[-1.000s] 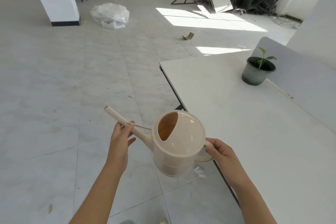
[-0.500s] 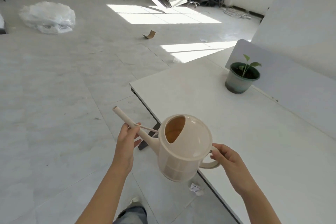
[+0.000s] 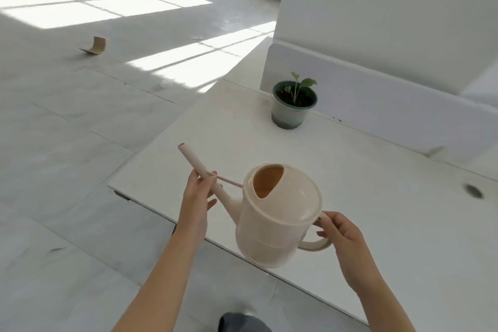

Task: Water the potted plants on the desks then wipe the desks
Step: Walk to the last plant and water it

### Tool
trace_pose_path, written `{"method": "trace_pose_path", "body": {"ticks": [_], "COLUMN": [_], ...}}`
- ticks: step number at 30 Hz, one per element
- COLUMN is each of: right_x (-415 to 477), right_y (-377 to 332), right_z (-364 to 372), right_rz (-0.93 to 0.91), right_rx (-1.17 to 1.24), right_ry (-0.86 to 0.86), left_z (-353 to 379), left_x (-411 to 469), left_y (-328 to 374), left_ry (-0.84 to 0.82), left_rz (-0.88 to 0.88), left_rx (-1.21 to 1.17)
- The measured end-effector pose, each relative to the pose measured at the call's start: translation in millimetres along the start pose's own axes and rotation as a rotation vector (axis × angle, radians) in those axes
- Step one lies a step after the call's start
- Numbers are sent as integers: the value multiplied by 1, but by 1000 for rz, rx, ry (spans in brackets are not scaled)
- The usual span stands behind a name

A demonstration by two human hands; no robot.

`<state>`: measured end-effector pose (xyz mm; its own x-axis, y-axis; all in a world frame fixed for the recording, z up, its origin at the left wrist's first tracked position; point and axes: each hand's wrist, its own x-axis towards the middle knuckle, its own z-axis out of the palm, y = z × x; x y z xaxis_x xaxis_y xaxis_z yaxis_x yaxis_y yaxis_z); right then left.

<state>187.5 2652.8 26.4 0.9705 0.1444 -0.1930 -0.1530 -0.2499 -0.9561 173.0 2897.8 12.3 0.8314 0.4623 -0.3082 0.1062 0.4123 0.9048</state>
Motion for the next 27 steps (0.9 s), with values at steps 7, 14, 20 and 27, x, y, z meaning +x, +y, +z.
{"method": "trace_pose_path", "body": {"ticks": [7, 14, 20, 27], "right_x": [38, 84, 108, 121], "right_y": [-7, -18, -37, -68], "right_z": [-31, -51, -56, -46], "right_rz": [6, -2, -20, -37], "right_rx": [34, 44, -42, -165], "right_ry": [217, 423, 543, 677], "left_z": [72, 141, 182, 213], "left_x": [57, 105, 143, 184], "left_y": [0, 5, 5, 12], "left_ry": [-149, -162, -251, -413], "left_rz": [-94, -131, -159, -219], "left_rx": [-42, -111, -16, 83]}}
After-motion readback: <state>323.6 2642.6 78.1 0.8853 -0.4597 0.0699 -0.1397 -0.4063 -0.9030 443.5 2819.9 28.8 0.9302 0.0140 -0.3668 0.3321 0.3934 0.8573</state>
